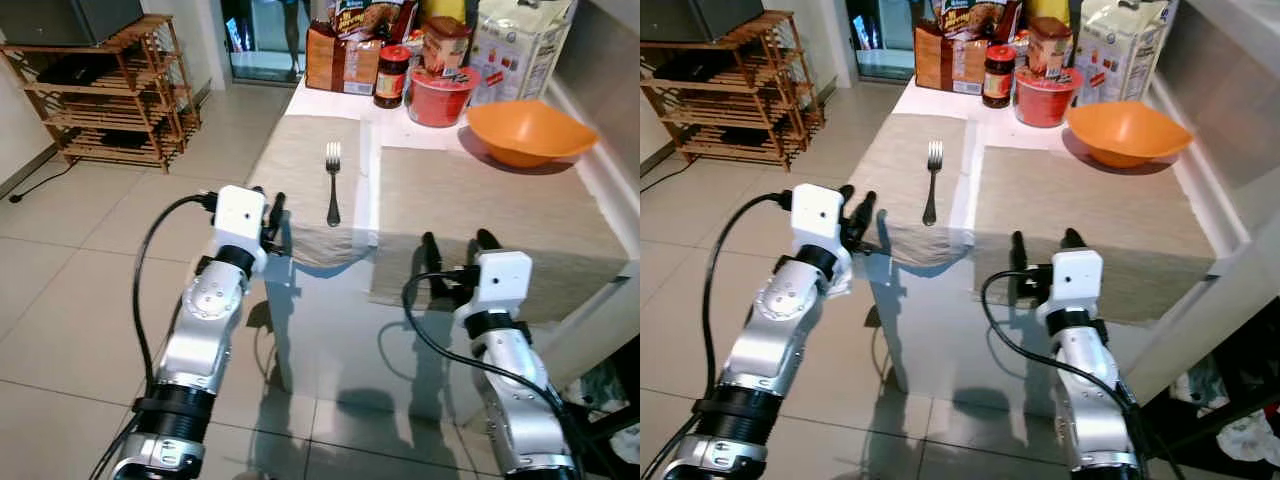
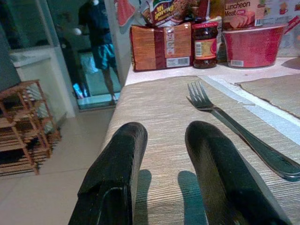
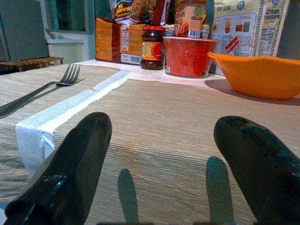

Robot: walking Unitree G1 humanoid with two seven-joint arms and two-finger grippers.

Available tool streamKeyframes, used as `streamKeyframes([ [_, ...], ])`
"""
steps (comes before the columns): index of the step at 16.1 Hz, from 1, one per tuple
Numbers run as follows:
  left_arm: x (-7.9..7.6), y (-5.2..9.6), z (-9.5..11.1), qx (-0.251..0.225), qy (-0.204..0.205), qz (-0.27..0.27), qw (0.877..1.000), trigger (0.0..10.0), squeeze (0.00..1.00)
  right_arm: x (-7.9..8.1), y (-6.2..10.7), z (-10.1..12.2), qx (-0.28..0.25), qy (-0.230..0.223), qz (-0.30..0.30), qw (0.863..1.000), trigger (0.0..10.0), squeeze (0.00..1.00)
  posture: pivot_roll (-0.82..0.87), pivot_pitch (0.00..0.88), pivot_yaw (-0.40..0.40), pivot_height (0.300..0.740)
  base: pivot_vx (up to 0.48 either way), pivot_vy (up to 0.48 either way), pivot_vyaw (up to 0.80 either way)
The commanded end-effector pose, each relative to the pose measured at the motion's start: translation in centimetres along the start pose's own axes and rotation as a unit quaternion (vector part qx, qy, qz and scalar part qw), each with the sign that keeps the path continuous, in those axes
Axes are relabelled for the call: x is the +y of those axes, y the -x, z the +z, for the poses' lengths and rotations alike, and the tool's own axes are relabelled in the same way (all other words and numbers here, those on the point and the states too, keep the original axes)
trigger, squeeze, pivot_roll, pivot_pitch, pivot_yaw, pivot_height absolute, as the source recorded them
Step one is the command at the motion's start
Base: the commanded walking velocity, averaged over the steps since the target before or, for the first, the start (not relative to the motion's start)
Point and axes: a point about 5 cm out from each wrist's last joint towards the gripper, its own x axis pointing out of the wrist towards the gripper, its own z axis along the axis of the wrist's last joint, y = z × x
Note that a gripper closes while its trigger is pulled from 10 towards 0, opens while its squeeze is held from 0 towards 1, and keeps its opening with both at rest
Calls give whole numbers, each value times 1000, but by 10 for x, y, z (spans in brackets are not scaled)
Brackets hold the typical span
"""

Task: Setting the table

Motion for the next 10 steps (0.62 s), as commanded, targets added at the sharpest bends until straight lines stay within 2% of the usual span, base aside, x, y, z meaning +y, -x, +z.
streamKeyframes([
  [1, -2, 0, -1, 6, -2, -2, 1000, 10000, 0, -3, 2, -3, 12, -1, -5, 1000, 10000, 0, 23, 0, 19, 740, 0, -431, 0],
  [5, -1, -3, -2, 6, -5, -7, 1000, 10000, 0, 2, 6, -6, 16, -4, -2, 1000, 10000, 0, 18, 0, 23, 740, 0, -421, 0],
  [6, 0, -3, -3, 11, -4, -5, 1000, 10000, 0, 2, 6, -6, 17, -4, -3, 1000, 10000, 0, 18, 0, 23, 740, 311, -360, 0],
  [7, 5, -6, -5, 21, -15, 11, 1000, 10000, 0, 1, 7, -7, 19, -4, -3, 1000, 10000, 0, 16, 0, 24, 740, 0, 0, 0],
  [10, 4, -10, -7, 33, -17, -7, 999, 10000, 0, 1, 8, -7, 19, -4, -4, 1000, 10000, 0, 15, 0, 25, 740, 0, 0, 0],
])
